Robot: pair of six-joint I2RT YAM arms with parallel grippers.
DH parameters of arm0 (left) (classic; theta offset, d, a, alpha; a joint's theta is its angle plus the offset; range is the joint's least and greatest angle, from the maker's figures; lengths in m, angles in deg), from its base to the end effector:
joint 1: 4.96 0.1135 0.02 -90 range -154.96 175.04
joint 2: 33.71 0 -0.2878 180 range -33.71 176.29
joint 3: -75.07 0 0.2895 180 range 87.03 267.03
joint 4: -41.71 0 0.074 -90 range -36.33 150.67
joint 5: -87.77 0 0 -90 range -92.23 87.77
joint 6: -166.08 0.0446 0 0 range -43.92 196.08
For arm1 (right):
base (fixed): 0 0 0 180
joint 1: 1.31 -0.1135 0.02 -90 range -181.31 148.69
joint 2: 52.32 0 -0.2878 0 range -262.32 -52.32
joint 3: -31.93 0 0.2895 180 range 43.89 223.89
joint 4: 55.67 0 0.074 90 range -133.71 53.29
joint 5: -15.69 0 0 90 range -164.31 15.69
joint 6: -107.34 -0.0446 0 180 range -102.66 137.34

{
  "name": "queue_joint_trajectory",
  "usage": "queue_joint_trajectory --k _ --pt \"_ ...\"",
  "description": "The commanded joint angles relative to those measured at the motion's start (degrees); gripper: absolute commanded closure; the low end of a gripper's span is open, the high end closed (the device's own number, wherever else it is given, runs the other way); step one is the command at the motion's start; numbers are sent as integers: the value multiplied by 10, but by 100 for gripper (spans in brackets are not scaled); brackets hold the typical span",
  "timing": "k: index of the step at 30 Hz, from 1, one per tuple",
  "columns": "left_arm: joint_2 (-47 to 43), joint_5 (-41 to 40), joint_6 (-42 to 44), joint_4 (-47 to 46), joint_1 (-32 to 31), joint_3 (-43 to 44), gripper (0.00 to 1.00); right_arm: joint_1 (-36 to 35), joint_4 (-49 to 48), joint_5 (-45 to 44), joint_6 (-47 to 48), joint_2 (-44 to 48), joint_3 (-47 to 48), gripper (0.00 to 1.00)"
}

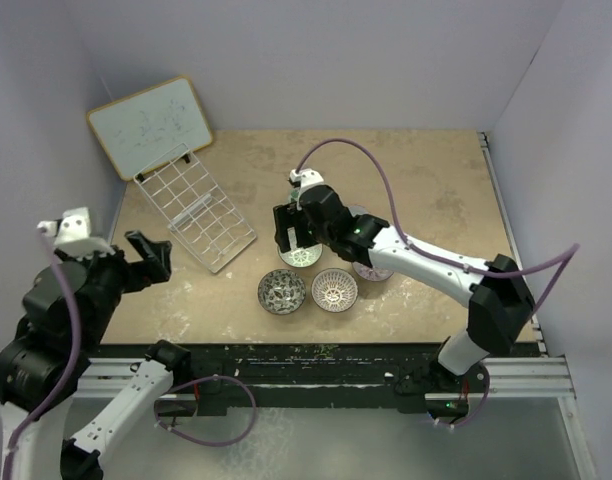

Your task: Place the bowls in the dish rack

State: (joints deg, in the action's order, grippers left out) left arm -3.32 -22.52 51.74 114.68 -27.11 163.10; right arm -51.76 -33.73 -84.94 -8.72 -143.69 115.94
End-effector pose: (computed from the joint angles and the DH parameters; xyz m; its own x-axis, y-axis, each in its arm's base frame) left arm 0.0414 -0.0002 0.4730 -0.2412 -0.3192 -0.9165 -0.0609 0.9475 -0.3140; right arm 0.2717 0.3161 0.3065 -0.5679 -0.0096 -0.8231 -0.4519 0.8394 0.3020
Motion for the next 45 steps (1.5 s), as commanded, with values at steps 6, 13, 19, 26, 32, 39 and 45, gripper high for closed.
queue_joint_trajectory --k 6,13,19,26,32,39,45 --pt "-49 -43 14 81 3 64 1 -19 30 -32 -42 -98 88 30" --pt "-60 -31 18 87 3 67 1 -39 68 -81 -66 -176 136 31" --pt "-69 -34 22 94 2 69 1 -43 67 -105 -78 -196 131 36" --pt "-78 -36 24 96 3 69 1 -57 77 -149 -76 -234 151 42" --pt "-80 -39 24 99 2 68 1 -57 102 -190 -70 -253 170 50" --pt "-85 -44 24 100 3 68 1 -57 103 -199 -66 -264 174 65" --pt "-85 -47 24 101 2 68 1 -57 102 -199 -59 -274 187 100"
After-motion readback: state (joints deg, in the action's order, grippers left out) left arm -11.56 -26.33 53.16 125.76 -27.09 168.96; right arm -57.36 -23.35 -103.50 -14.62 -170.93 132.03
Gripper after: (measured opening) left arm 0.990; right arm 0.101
